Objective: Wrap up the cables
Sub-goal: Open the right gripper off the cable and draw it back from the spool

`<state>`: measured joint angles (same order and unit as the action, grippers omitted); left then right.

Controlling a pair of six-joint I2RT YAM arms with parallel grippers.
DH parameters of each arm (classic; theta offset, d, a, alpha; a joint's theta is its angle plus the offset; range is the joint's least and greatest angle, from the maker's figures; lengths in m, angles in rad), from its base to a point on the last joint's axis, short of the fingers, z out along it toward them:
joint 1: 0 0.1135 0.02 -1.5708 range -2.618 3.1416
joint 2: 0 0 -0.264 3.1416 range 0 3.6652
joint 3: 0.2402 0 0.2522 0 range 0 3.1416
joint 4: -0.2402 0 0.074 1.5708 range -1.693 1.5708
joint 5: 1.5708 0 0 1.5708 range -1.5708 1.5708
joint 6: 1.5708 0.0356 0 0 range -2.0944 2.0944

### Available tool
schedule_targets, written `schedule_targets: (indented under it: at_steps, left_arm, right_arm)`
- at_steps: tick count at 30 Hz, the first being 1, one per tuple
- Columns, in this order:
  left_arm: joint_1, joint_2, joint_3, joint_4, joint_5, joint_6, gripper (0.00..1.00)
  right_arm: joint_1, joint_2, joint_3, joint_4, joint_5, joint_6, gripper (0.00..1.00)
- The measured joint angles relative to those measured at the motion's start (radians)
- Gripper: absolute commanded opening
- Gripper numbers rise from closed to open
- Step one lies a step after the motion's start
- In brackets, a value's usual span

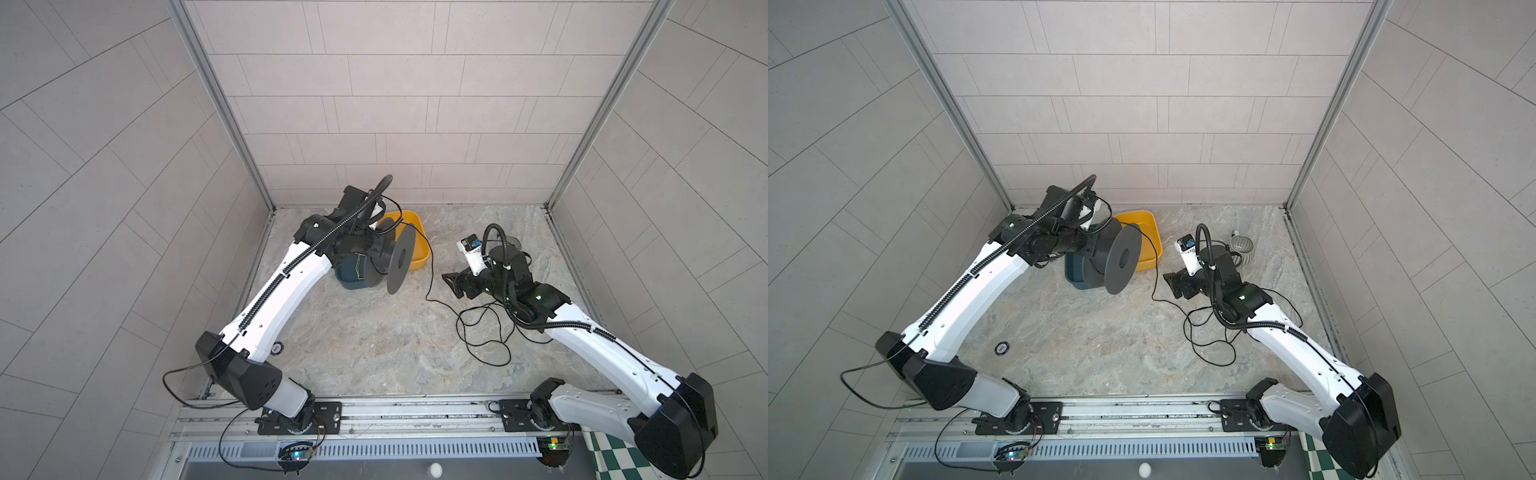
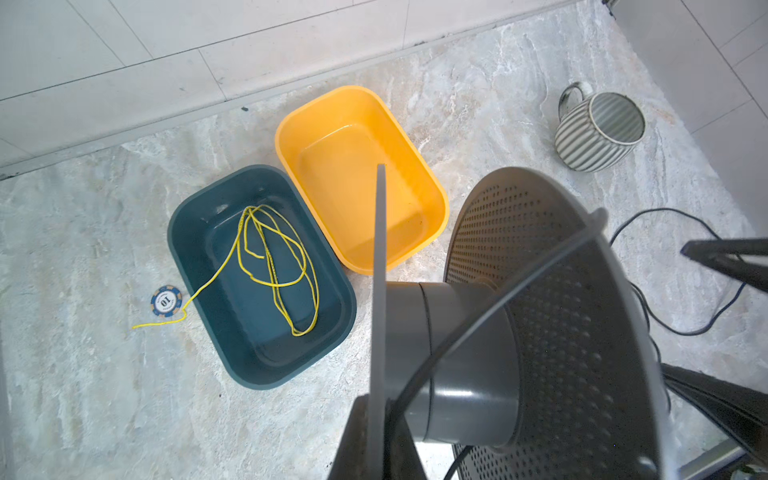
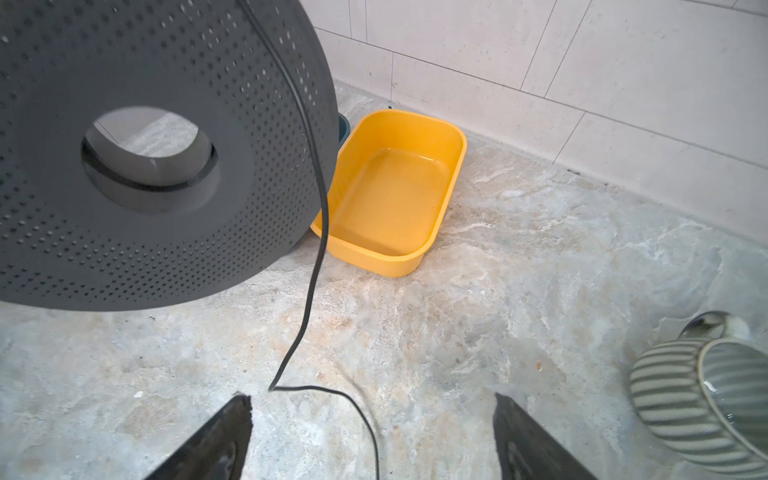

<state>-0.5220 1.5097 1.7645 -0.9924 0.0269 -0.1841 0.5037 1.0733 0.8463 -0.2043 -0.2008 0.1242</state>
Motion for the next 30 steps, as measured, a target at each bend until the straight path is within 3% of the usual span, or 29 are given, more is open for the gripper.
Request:
schedule_targets:
  at_steps: [3, 9, 14, 19, 23, 27, 29, 30]
  left_arm:
    - [0.0, 0.001, 0.058, -0.034, -0.011, -0.021, 0.0]
    - [0.0, 0.001, 0.108, -0.07, -0.026, -0.064, 0.0]
    - [0.0, 0.001, 0.107, -0.085, -0.034, -0.088, 0.0]
    - [0.0, 0.001, 0.108, -0.09, -0.021, -0.108, 0.0]
    - [0.0, 0.001, 0.112, -0.093, -0.001, -0.121, 0.0]
    - [0.0, 0.001, 0.116, -0.098, 0.022, -0.121, 0.0]
    - [0.0, 0.001, 0.117, -0.1, 0.029, -0.117, 0.0]
    - [0.001, 0.001, 0.117, -0.1, 0.032, -0.114, 0.0]
  right_arm:
    - [0.0, -0.018, -0.055, 0.065, -0.045, 0.056, 0.84]
    - [0.012, 0.057, -0.134, 0.221, -0.117, 0.116, 0.98]
    - [0.055, 0.136, -0.134, 0.336, -0.126, 0.117, 0.94]
    - [0.084, 0.23, -0.132, 0.492, -0.111, 0.131, 0.75]
    - [0.088, 0.332, -0.129, 0.579, -0.092, 0.143, 0.54]
    - [0.084, 0.387, -0.099, 0.59, -0.061, 0.126, 0.17]
    - [0.076, 0.392, -0.081, 0.585, -0.053, 0.111, 0.02]
    - [0.069, 0.392, -0.071, 0.583, -0.05, 0.107, 0.0]
